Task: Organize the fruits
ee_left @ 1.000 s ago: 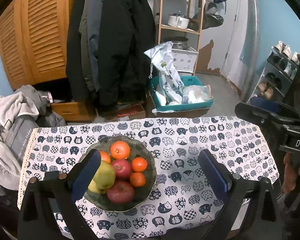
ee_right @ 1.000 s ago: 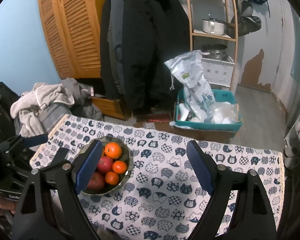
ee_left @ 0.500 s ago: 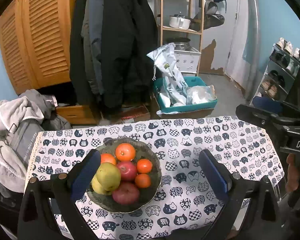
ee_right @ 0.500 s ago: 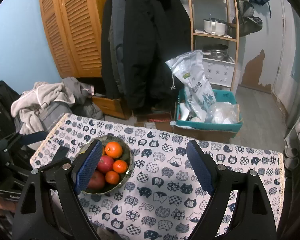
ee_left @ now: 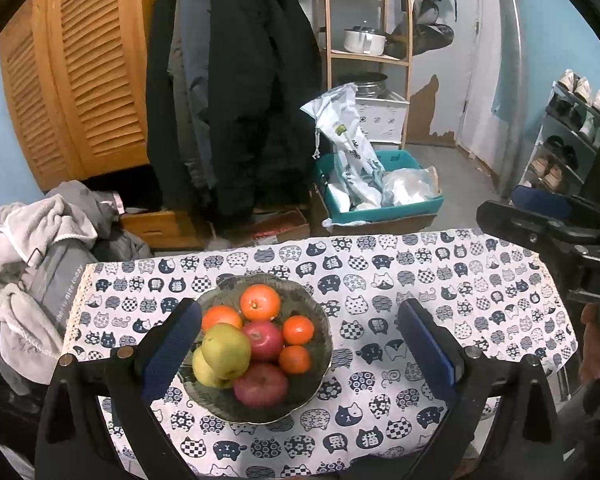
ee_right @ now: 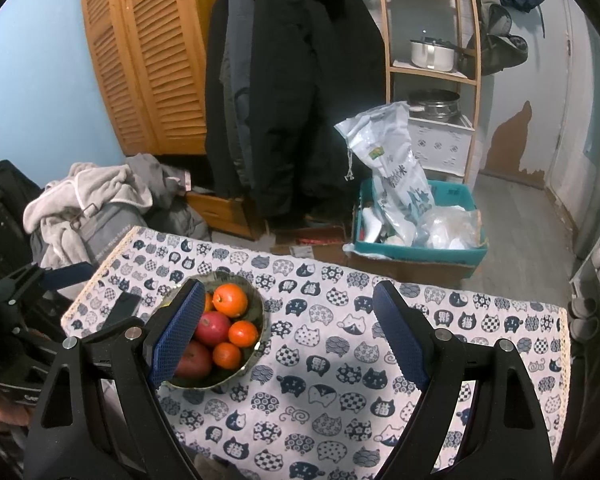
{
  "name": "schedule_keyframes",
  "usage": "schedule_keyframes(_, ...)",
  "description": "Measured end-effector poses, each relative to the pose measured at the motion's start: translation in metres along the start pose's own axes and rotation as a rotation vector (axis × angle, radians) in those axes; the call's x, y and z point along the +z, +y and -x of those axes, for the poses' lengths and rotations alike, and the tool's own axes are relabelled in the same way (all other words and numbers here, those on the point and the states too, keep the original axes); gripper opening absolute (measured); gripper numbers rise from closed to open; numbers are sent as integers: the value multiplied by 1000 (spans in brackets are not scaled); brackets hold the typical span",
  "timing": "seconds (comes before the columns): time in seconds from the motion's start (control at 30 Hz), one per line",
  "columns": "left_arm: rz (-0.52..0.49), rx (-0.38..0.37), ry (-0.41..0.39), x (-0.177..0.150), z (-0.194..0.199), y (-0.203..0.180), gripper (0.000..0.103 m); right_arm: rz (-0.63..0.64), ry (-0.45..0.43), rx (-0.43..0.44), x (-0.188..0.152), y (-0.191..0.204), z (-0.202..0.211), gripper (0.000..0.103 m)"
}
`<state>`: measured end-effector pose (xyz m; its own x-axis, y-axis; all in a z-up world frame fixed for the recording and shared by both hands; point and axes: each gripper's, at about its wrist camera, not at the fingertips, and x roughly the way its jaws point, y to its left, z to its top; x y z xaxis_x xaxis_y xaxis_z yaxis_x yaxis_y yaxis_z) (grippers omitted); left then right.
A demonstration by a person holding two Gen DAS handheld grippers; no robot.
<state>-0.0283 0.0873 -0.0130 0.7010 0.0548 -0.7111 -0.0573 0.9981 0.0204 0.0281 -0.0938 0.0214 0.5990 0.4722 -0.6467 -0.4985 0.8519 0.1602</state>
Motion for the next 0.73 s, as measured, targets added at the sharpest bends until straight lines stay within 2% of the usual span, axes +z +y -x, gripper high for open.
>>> schedule_keyframes(0.17,-6,26,2,-1,-1,-1,100,3,2,4,-1,4,0,85)
schedule_keyframes(0.73,10,16,16,-3,-1,1,100,2,5,3,-1,7,0,85)
